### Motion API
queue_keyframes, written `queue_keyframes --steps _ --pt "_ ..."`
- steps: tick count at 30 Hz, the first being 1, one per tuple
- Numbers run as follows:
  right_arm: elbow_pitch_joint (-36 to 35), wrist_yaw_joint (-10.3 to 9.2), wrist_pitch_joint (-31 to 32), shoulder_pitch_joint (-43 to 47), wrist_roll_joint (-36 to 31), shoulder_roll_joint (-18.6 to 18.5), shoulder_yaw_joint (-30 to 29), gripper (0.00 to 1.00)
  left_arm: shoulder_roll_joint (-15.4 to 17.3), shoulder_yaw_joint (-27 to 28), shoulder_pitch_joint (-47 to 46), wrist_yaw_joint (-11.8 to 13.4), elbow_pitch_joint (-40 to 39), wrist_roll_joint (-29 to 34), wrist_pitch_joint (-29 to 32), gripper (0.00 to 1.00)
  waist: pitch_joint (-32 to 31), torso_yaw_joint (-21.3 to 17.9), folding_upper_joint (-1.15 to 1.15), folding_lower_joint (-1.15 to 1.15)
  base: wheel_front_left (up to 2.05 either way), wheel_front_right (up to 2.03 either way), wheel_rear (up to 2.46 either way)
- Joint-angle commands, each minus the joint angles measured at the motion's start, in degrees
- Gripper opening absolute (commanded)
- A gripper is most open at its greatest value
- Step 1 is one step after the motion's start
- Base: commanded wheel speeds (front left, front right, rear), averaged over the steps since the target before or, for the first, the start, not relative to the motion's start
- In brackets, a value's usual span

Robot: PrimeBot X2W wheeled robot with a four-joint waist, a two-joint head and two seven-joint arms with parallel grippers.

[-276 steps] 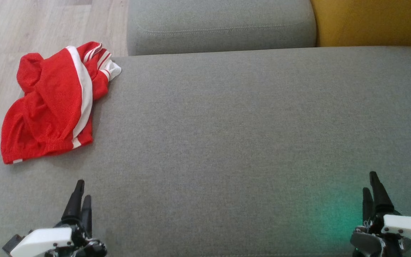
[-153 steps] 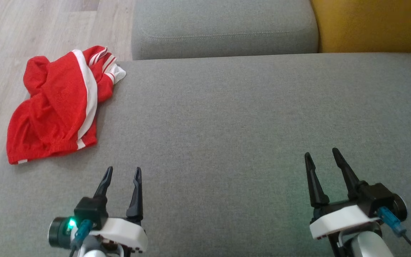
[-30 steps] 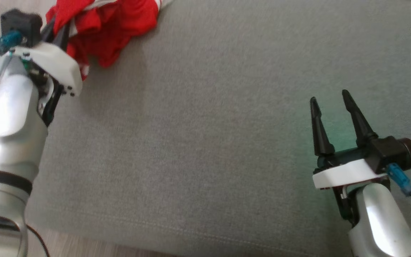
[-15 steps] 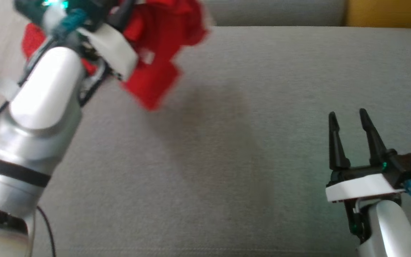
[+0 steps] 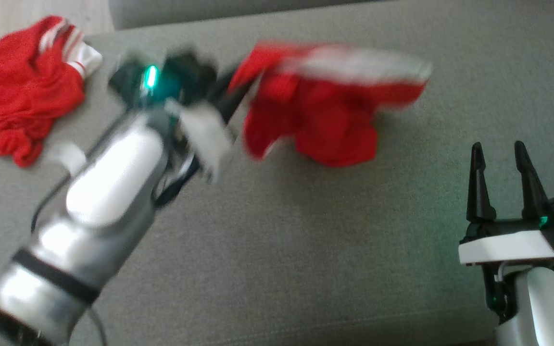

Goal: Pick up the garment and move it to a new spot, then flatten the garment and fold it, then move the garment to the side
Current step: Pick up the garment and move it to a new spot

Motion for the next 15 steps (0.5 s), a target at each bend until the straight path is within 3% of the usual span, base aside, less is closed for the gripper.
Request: queue_keyframes --steps 1,5,11,13,15 --pt "-2.09 0.43 -0.6 -1.96 0.49 -0.26 1.63 1.0 2.76 1.39 -1.02 0.1 0.12 -0.68 -0.1 0.0 1.78 -1.14 0.0 0.0 0.0 0.0 0.0" --pt "-2.26 0.43 -0.6 -2.93 0.78 -0.26 2.23 1.0 3.39 -0.85 2.57 0.1 6.34 -3.29 -1.22 0.0 4.01 -1.62 0.0 0.0 0.0 0.0 0.0" --pt "-2.16 0.43 -0.6 -3.21 0.54 -0.26 1.98 1.0 1.25 0.19 5.76 0.87 14.12 -6.31 -4.72 0.01 4.98 -0.81 0.0 0.0 0.0 0.0 0.0" --pt "-2.05 0.43 -0.6 -3.22 0.43 -0.26 2.02 1.0 0.41 0.88 6.59 1.48 15.88 -6.99 -5.93 0.42 4.78 -0.27 0.0 0.0 0.0 0.0 0.0" --pt "-1.89 0.43 -0.6 -3.17 0.24 -0.26 2.04 1.0 -0.6 1.98 7.57 1.79 17.2 -8.18 -6.93 1.0 4.3 0.38 0.0 0.0 0.0 0.0 0.0"
